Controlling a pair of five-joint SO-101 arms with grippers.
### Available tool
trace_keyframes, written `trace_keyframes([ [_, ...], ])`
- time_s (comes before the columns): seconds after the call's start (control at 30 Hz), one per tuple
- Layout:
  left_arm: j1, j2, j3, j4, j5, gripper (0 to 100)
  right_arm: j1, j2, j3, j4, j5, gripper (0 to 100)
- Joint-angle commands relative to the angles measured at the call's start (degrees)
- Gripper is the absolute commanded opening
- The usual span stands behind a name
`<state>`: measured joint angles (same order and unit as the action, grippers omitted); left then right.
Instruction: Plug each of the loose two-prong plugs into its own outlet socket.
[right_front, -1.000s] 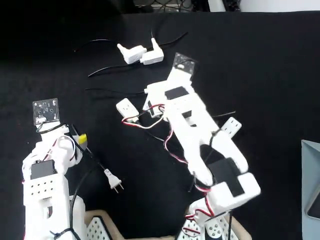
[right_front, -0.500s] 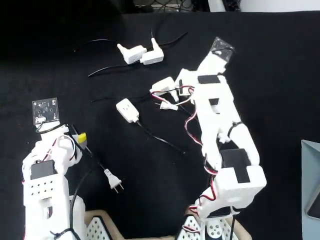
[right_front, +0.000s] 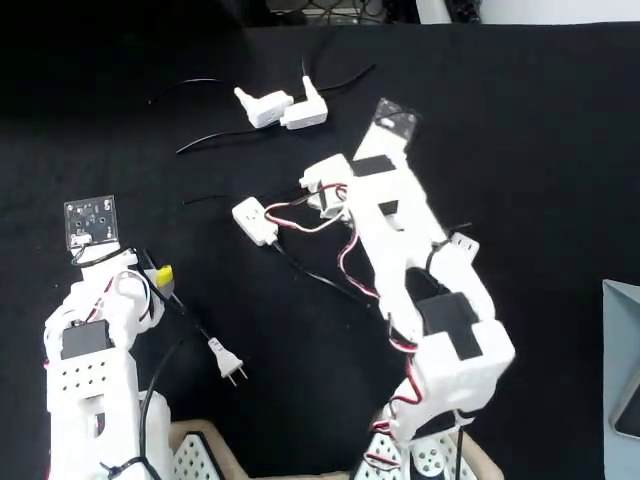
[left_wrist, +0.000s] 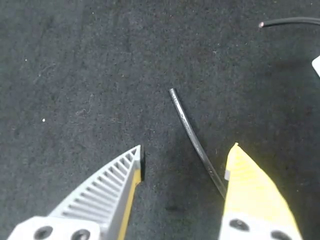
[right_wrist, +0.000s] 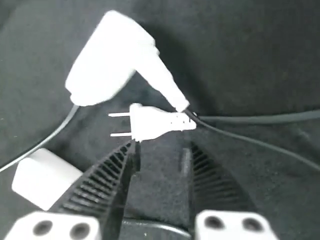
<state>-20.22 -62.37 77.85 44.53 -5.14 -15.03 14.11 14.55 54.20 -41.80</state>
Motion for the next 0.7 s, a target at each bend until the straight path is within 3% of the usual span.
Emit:
trace_keyframes([
  [0.0, -0.4, -0.7, -0.5, -1.1, 0.3, 27, -0.4, 2.3, -3.8, -0.2, -2.5, 22.8],
  [0.37, -0.3, -0.7, -0.4, -1.1, 0.3, 27, 2.2, 10.2, -11.1, 0.7, -5.7, 20.2],
  [0.67, -0.2, -0.7, -0.4, -1.1, 0.3, 27, 2.4, 10.2, -18.9, 9.0, -5.8, 20.4],
])
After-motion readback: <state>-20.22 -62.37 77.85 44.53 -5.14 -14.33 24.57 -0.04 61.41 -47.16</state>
